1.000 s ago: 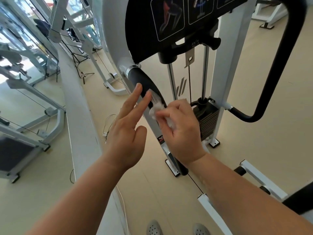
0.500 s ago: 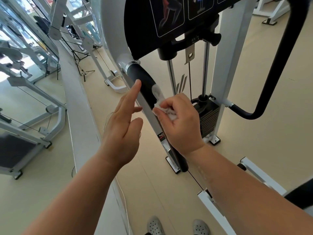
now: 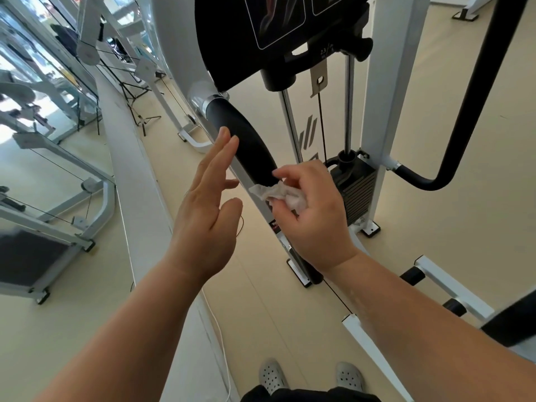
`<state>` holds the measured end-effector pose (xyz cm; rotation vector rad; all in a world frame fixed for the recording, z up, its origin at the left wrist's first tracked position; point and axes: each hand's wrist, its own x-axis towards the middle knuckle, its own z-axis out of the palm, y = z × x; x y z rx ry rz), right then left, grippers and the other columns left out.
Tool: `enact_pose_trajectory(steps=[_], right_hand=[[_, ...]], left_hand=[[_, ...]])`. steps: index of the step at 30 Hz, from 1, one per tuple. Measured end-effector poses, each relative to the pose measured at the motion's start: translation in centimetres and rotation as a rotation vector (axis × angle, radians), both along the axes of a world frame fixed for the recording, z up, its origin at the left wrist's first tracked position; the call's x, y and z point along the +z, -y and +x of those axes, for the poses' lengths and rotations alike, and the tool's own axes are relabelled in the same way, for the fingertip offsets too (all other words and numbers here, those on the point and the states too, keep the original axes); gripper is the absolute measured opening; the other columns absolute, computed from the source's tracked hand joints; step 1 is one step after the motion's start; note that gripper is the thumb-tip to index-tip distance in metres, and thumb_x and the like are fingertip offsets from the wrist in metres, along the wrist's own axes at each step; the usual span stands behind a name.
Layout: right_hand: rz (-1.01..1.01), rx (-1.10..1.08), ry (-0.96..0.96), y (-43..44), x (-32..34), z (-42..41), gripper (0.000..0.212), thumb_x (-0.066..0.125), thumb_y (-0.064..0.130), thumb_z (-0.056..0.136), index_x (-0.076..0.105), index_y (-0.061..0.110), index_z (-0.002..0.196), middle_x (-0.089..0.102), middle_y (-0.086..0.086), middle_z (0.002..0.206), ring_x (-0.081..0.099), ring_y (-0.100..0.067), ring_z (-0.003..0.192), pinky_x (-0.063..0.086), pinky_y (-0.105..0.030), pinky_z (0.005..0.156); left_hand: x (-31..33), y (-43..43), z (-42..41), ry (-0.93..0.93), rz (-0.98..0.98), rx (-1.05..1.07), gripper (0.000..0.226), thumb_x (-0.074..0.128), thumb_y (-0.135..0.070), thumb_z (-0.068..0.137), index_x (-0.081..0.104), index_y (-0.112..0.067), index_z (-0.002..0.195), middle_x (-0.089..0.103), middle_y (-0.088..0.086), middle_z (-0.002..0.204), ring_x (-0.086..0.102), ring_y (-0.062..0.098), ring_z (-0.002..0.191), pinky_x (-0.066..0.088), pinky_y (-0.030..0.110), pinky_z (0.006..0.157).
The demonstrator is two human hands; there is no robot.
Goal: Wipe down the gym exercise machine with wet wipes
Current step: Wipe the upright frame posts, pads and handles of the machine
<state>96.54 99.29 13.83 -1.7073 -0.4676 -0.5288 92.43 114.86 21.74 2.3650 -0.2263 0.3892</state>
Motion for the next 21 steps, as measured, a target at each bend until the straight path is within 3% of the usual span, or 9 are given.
enact_pose_trajectory(steps=[3,6,10,14,17,21], right_hand=[[0.096,-0.050,-0.048,0.2,0.2,0.1,0.031,0.077,-0.005,0.081,0.059,0.005,0.104,0.054,-0.004,0.102,0.055,-0.012,0.091,0.050,-0.023,0.081],[0.104,-0.148,0.048,-0.1,-0.2,0.2,0.016,0.078,-0.006,0.082,0.070,0.000,0.094,0.054,-0.013,0.100,0.055,-0.012,0.091,0.048,-0.019,0.086],[0.136,-0.246,0.114,-0.7,-0.5,0.3,0.010,0.074,-0.002,0.090,0.078,-0.002,0.100,0.061,-0.014,0.094,0.058,-0.012,0.089,0.049,-0.018,0.085],[0.167,-0.245,0.129,-1.9,-1.2,0.2,0.018,0.072,-0.003,0.092,0.076,-0.004,0.110,0.063,-0.016,0.103,0.064,-0.022,0.095,0.056,-0.035,0.085],[0.181,-0.250,0.102,-2.6,-1.3,-0.3,0.027,0.078,0.010,0.090,0.075,-0.002,0.114,0.062,-0.017,0.106,0.062,-0.023,0.097,0.053,-0.026,0.090],[0.209,-0.252,0.143,-2.4,-0.2,0.6,0.015,0.073,0.001,0.093,0.077,-0.004,0.106,0.064,-0.015,0.097,0.063,-0.018,0.090,0.053,-0.024,0.085]], left_hand=[[-0.2,0.0,0.0,-0.006,0.005,0.014,0.082,0.042,-0.001,0.084,0.029,-0.035,0.157,0.018,-0.028,0.163,0.049,0.003,0.131,0.050,0.043,0.102],[-0.4,0.1,0.1,0.017,0.006,0.007,0.082,0.042,0.003,0.084,0.029,-0.031,0.158,0.018,-0.025,0.164,0.044,0.004,0.138,0.049,0.042,0.104],[-0.6,0.1,0.3,0.048,0.006,-0.010,0.083,0.042,0.006,0.083,0.029,-0.026,0.158,0.018,-0.020,0.166,0.037,0.014,0.146,0.049,0.042,0.105],[-0.8,0.0,0.4,0.062,0.015,-0.015,0.084,0.043,0.010,0.083,0.028,-0.023,0.159,0.017,-0.015,0.167,0.030,0.012,0.150,0.049,0.043,0.105],[-0.9,0.0,0.5,0.071,0.022,-0.024,0.083,0.043,0.009,0.083,0.028,-0.023,0.158,0.016,-0.012,0.168,0.027,0.011,0.151,0.048,0.042,0.106],[-1.0,0.0,0.5,0.074,0.019,-0.030,0.083,0.043,0.009,0.084,0.027,-0.026,0.157,0.016,-0.013,0.168,0.028,0.014,0.151,0.047,0.040,0.107]])
